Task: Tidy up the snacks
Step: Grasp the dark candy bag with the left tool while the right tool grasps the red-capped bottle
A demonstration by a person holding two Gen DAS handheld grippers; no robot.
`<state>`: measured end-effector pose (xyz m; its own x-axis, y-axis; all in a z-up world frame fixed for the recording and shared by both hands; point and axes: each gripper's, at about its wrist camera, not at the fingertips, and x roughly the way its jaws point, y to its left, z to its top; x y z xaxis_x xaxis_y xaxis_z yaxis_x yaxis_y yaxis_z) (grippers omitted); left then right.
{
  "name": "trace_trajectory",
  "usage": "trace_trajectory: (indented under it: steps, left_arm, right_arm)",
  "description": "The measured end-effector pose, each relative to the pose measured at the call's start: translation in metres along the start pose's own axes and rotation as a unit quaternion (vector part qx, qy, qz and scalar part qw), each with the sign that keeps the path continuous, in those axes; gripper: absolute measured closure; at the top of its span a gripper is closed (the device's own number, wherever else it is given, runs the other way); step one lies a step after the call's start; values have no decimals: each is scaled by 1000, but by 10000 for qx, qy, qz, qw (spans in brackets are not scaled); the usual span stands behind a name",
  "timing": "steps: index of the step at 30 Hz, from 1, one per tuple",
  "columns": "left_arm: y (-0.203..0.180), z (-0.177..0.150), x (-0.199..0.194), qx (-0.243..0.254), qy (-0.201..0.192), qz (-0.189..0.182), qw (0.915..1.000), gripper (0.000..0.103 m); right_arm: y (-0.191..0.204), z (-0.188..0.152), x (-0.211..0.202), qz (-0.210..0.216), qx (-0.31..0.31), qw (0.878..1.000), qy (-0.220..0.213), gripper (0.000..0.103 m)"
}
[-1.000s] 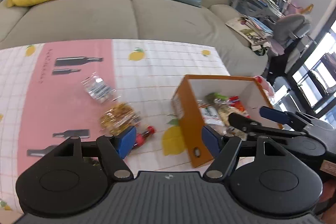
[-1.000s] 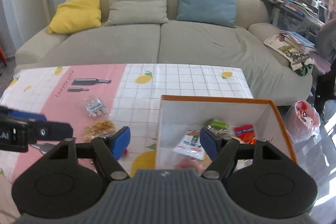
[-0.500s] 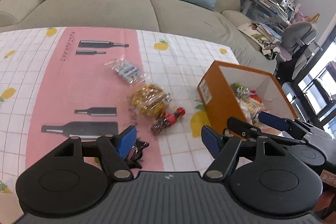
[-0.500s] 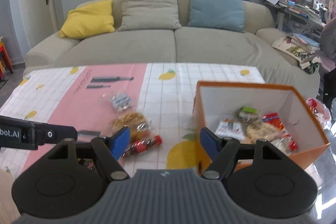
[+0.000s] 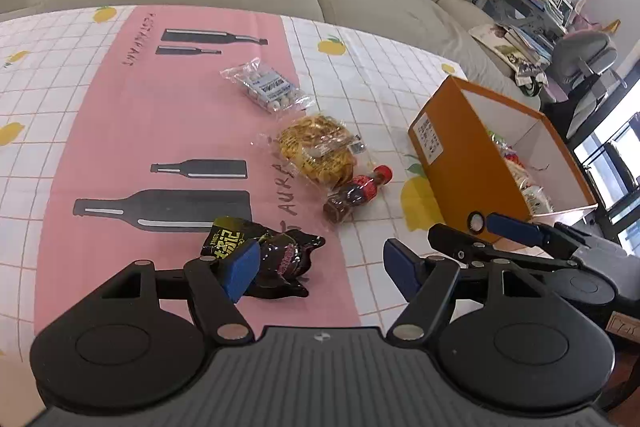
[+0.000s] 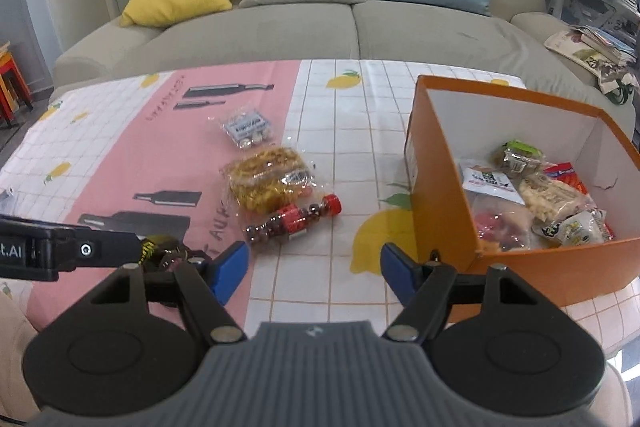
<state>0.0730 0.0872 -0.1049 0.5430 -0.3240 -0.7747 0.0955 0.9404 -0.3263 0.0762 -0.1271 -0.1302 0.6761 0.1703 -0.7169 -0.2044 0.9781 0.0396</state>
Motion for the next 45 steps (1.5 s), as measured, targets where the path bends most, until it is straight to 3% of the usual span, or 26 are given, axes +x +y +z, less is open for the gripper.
trace_trajectory:
  steps: [5, 7, 12, 24, 28, 32, 36, 45]
  left_arm:
    - [10, -1, 20, -88, 301, 75, 9995, 19]
    - [14, -1, 26, -111, 394, 169, 9990, 18]
    - [20, -3, 46, -540, 642, 145, 9964, 18]
    - [-2, -1, 81, 322, 594, 867, 9939, 28]
    - [-3, -2, 87, 544, 550, 1048, 9915, 35]
    - [3, -2, 89, 550, 483, 1108, 9911, 49]
    - [7, -2, 88, 565, 376, 1070, 9919, 56]
    - [23, 5, 80, 206, 105, 955, 9952, 59]
  right_arm:
    - [1, -3, 19, 58, -36, 9998, 195, 33]
    - [1, -4, 27, 82, -19, 9995, 289, 38]
    - [2, -6, 47, 139, 9, 9986, 514, 43]
    - [-5, -8, 68, 91, 171, 9972, 717, 43]
    - [-5, -8, 72, 114, 212, 9969, 754, 43]
    - [-3, -6, 75, 119, 213, 9970, 733, 42]
    - [2, -4, 79, 119, 207, 9972, 705, 42]
    - [11, 16, 88, 124, 315, 9985, 430, 42]
